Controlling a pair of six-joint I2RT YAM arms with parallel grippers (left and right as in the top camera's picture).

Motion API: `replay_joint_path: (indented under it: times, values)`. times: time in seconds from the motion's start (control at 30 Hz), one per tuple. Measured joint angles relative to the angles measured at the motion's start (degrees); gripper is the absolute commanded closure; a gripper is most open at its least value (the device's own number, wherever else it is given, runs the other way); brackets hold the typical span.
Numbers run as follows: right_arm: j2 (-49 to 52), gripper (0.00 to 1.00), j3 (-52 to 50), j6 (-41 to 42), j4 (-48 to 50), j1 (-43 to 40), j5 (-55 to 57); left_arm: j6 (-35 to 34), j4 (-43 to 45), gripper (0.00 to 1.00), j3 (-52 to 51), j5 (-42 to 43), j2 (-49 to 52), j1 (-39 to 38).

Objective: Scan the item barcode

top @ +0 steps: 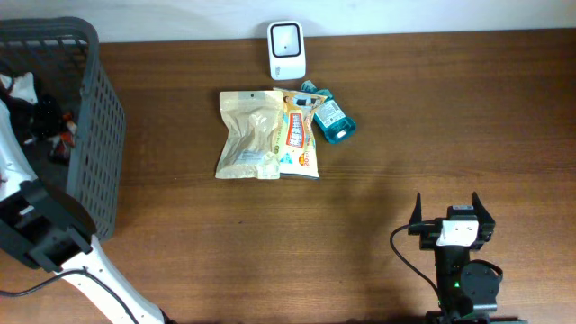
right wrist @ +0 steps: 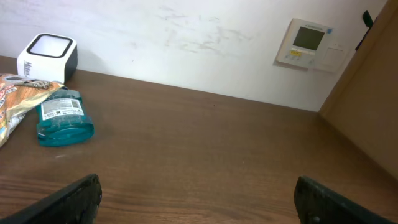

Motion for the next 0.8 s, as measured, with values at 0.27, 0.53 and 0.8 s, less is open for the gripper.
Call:
replay_joint_path:
  times: [0.27,0.53,0.8]
  values:
    - [0.0,0.01,0.0,0.0,0.0,0.0,0.0,-0.2,-6.8,1.0,17.05,5.88,0.66,0.13]
    - [0.0,0.02,0.0,0.0,0.0,0.0,0.0,-6.1,-10.51,1.0,42.05,18.01,0.39,0.31]
    - [0.0,0.02,0.0,0.0,0.0,0.0,0.0,-10.12,-11.04,1.0,43.36,23.76,-8.33,-0.5]
